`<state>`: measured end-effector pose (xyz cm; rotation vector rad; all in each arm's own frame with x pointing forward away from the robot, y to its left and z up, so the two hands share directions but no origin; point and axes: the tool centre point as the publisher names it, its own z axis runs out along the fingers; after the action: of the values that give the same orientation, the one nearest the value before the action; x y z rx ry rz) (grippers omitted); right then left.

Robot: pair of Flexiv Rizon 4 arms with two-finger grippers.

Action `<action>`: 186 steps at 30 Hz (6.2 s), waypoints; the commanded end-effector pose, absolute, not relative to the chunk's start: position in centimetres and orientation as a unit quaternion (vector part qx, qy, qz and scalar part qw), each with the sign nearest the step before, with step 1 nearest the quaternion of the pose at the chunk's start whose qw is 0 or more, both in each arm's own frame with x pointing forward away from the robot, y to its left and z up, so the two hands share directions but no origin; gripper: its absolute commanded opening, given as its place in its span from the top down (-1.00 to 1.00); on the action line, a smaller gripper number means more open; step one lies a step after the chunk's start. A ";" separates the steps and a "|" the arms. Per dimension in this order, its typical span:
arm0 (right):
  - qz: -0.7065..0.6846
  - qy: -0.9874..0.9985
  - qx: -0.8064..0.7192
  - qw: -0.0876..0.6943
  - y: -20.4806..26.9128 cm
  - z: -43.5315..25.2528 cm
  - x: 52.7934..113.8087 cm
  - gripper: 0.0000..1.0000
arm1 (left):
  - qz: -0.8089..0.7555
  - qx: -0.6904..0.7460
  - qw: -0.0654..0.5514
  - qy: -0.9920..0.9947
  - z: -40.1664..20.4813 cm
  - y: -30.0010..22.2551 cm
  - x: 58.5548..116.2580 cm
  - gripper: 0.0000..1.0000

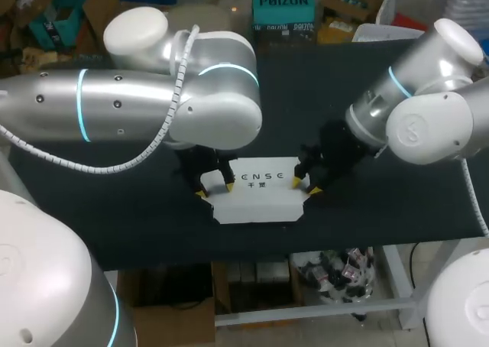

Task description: Assemble the packaging by folding the flat box into shape, placing the metal phone stand inside, and closing the box properly

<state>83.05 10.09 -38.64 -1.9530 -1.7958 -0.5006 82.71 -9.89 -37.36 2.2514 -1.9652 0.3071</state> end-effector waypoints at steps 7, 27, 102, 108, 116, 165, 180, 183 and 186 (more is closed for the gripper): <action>-0.181 -0.661 -0.693 0.226 10.7 -38.6 84.5 0.08 | 0.107 0.747 0.059 -0.653 -37.6 -11.1 81.8 -0.22; -0.182 -0.666 -0.685 0.233 10.4 -38.3 84.4 0.07 | 0.127 0.753 0.075 -0.641 -38.1 -10.8 82.1 -0.19; -0.192 -0.666 -0.677 0.249 9.9 -38.1 84.1 0.09 | 0.140 0.758 0.098 -0.630 -38.3 -10.3 82.8 0.01; -0.192 -0.666 -0.677 0.249 9.9 -38.1 84.1 0.19 | 0.140 0.758 0.098 -0.630 -38.3 -10.3 82.8 0.05; -0.196 -0.667 -0.676 0.245 10.0 -38.1 84.0 0.12 | 0.149 0.757 0.092 -0.629 -38.0 -10.3 82.7 0.01; -0.249 -0.678 -0.637 0.268 10.5 -39.4 84.6 0.09 | 0.223 0.710 0.098 -0.660 -38.9 -10.1 82.6 -0.15; -0.254 -0.675 -0.633 0.281 10.6 -39.6 84.2 0.12 | 0.236 0.708 0.134 -0.652 -38.8 -10.9 82.8 -0.15; -0.255 -0.673 -0.634 0.282 10.5 -39.5 84.2 0.15 | 0.236 0.708 0.135 -0.652 -38.6 -11.2 82.8 -0.17; -0.256 -0.672 -0.635 0.282 10.6 -39.3 84.1 0.14 | 0.234 0.707 0.139 -0.653 -38.5 -11.5 82.8 -0.18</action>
<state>84.09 10.39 -39.20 -1.7084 -1.8035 -0.6868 82.54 -10.71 -38.06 2.0506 -1.8855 0.6888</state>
